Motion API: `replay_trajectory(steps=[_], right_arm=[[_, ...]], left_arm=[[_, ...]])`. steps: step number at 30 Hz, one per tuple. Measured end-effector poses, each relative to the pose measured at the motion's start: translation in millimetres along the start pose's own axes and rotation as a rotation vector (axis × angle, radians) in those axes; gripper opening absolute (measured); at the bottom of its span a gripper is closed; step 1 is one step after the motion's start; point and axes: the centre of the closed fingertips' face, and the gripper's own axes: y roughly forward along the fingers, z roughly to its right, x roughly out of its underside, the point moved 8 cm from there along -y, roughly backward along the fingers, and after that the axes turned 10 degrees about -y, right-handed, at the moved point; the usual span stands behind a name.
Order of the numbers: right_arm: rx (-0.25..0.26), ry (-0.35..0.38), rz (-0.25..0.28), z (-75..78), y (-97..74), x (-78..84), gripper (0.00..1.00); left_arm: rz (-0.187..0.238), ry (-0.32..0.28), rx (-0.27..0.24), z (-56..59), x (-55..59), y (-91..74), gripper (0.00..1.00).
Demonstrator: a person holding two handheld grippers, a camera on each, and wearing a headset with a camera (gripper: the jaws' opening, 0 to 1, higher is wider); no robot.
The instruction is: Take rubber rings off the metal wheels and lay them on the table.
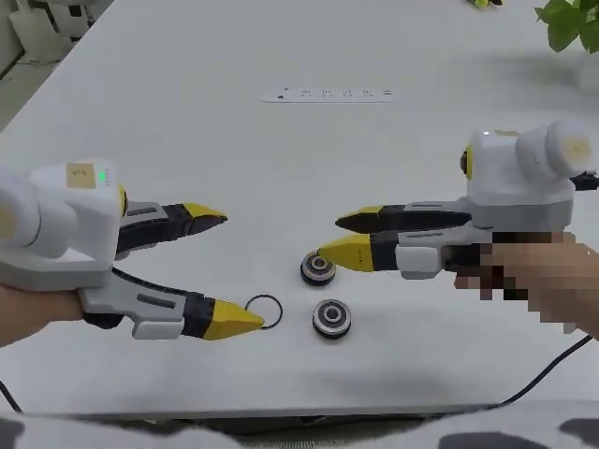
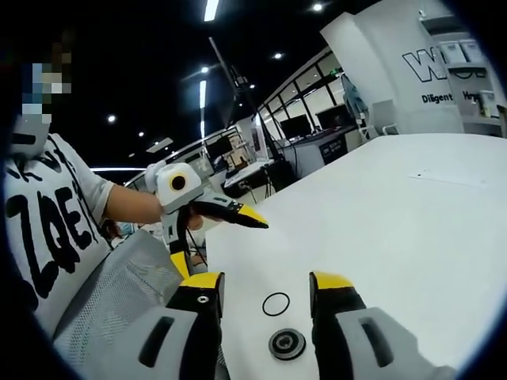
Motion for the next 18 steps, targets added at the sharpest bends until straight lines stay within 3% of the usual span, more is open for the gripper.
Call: replay_trajectory(steps=[18], right_arm=[[0.026,-0.021,0.004,2.2,-18.0,2.7,0.44]], left_arm=[[0.0,0.011,0.009,-0.4,-6.4,2.8,0.8]])
